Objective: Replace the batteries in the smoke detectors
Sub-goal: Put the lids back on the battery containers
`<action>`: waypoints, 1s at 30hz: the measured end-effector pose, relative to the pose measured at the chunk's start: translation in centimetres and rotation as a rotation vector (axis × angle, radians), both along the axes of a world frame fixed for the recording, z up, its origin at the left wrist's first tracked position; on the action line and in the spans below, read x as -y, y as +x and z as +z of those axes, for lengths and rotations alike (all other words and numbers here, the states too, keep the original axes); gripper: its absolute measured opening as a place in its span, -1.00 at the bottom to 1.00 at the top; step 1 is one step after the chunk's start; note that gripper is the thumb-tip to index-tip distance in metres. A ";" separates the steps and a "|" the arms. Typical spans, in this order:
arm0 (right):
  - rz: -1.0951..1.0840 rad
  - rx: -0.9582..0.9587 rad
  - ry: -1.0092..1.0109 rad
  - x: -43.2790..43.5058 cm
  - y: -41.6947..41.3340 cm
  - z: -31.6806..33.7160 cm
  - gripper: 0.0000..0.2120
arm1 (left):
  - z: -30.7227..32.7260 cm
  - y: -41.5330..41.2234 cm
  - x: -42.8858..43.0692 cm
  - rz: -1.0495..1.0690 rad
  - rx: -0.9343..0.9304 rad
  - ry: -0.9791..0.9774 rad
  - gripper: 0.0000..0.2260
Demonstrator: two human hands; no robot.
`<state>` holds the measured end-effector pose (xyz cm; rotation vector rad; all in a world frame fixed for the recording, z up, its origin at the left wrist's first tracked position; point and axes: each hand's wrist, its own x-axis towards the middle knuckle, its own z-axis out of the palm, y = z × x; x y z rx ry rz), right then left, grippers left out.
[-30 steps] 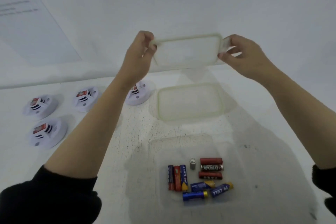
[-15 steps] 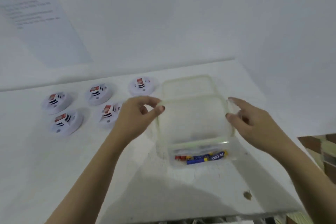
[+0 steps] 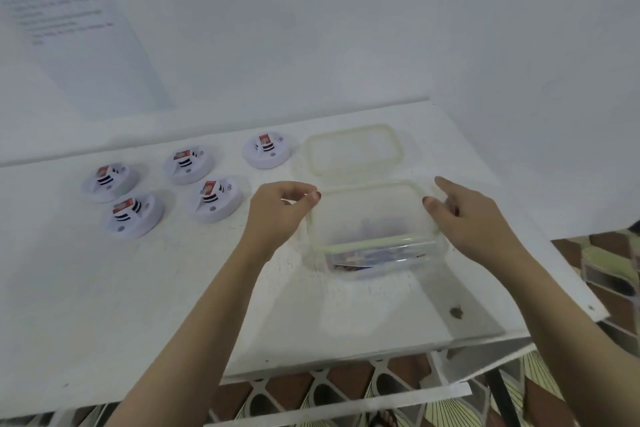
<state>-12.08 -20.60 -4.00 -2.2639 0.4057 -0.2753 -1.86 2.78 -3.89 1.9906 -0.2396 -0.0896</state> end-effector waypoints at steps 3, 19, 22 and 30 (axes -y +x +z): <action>0.009 -0.050 -0.020 0.0 -0.3 0.0 -0.51 | -0.3 -0.3 -0.1 0.001 -0.024 0.010 -0.96; 0.112 0.013 -0.160 -0.1 -1.0 -3.3 -0.53 | -3.6 -2.4 0.7 0.018 0.399 0.189 -0.82; 0.327 0.166 -0.298 -0.2 -1.7 -3.0 -0.39 | -3.3 -2.9 0.6 -0.220 0.634 0.283 -0.59; 0.468 0.172 -0.677 -0.8 -1.6 -4.2 -0.31 | -5.6 -4.8 1.8 -0.496 0.811 0.534 -0.41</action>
